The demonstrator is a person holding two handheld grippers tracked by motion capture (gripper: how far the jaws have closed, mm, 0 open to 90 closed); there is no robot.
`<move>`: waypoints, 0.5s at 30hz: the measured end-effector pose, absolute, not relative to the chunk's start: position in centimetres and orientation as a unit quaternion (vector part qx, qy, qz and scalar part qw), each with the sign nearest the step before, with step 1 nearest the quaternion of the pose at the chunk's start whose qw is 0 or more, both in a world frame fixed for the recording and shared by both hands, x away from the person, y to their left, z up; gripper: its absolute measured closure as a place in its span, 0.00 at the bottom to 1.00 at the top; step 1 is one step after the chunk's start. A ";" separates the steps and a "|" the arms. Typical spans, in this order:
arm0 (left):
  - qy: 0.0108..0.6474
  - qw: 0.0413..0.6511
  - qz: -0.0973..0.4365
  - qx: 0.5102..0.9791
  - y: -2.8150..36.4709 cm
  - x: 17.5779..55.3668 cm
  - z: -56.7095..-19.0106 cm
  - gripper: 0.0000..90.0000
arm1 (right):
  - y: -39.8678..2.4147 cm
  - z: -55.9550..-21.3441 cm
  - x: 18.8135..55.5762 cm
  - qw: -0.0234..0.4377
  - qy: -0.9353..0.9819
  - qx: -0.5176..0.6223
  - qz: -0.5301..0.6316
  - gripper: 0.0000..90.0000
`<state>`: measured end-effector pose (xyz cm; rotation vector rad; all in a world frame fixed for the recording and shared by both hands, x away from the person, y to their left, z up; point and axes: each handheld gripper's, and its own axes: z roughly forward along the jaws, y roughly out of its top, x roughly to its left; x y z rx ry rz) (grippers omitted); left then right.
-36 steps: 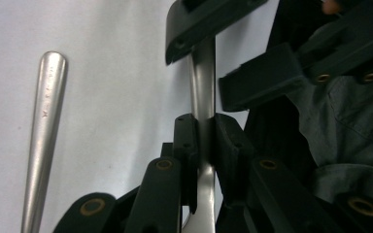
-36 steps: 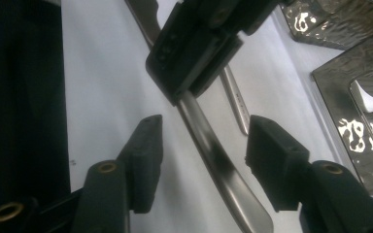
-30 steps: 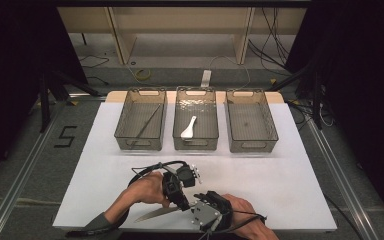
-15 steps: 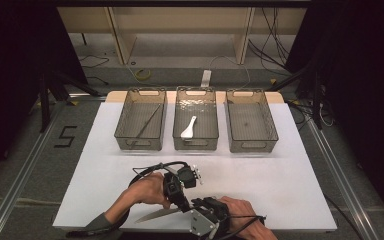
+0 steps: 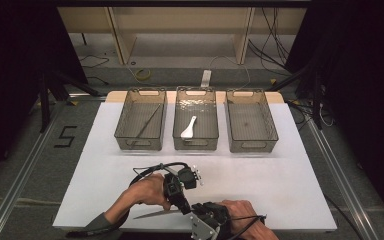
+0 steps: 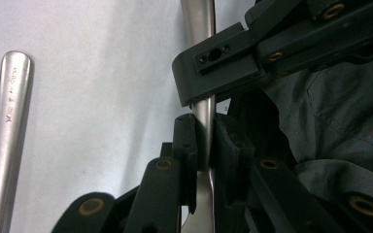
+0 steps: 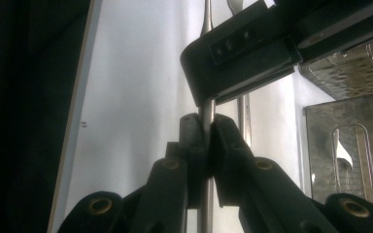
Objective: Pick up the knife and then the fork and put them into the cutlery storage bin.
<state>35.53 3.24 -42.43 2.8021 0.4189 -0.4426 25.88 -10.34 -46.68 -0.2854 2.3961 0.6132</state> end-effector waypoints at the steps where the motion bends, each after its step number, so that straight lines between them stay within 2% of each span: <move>1: 0.144 0.138 -0.152 0.968 3.3 35.5 -42.3 0.88 | -10.4 -46.6 25.9 0.318 0.913 -0.106 0.234 0.94; 8: 0.150 0.147 -0.142 0.967 3.4 35.7 -41.9 0.85 | -10.5 -46.3 26.0 0.324 0.912 -0.091 0.235 0.95; 15: 0.177 0.187 -0.110 0.960 4.6 36.3 -40.1 0.67 | -11.2 -46.0 26.7 0.326 0.914 -0.065 0.232 0.95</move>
